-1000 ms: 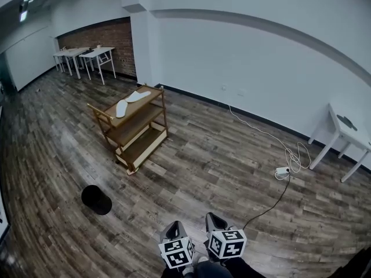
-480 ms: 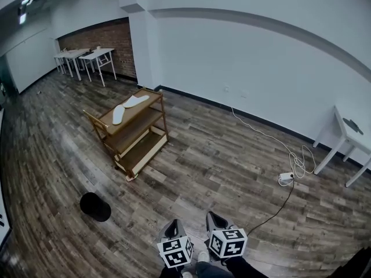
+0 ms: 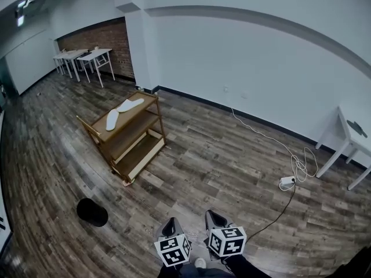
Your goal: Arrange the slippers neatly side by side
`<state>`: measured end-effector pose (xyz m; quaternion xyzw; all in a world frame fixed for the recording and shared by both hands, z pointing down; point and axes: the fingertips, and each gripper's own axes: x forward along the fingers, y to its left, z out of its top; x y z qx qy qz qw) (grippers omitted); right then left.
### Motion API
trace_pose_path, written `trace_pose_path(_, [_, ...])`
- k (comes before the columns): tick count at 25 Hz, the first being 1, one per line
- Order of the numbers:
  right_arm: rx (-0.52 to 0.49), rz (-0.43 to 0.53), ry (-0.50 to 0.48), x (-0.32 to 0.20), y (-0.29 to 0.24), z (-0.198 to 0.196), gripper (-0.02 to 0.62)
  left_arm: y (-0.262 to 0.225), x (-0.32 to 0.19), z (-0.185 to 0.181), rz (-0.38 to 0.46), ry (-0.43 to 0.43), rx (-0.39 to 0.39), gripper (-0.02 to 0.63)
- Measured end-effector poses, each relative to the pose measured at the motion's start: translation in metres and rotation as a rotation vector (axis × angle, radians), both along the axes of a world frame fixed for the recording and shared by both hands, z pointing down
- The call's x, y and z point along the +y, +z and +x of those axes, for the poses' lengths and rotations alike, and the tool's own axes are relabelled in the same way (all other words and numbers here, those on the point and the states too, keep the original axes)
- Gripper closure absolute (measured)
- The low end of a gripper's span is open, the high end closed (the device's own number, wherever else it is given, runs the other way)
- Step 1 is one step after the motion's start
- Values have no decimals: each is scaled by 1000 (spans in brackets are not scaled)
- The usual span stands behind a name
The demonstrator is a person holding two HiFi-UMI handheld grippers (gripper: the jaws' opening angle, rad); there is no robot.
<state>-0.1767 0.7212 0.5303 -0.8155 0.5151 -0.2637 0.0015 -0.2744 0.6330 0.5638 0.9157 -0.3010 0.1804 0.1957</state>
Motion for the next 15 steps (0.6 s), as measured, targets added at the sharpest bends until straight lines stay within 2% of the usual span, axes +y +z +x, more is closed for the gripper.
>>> trace_pose_path(7, [-3, 4, 4, -29, 1, 32, 598, -2, -31, 32, 19, 5, -5, 606])
trace_pose_path(10, [-8, 3, 15, -49, 4, 51, 597, -1, -52, 53, 43, 28, -18, 606])
trace_pose_path(15, [-6, -4, 16, -96, 0, 82, 597, -6, -99, 91, 35, 41, -8, 606])
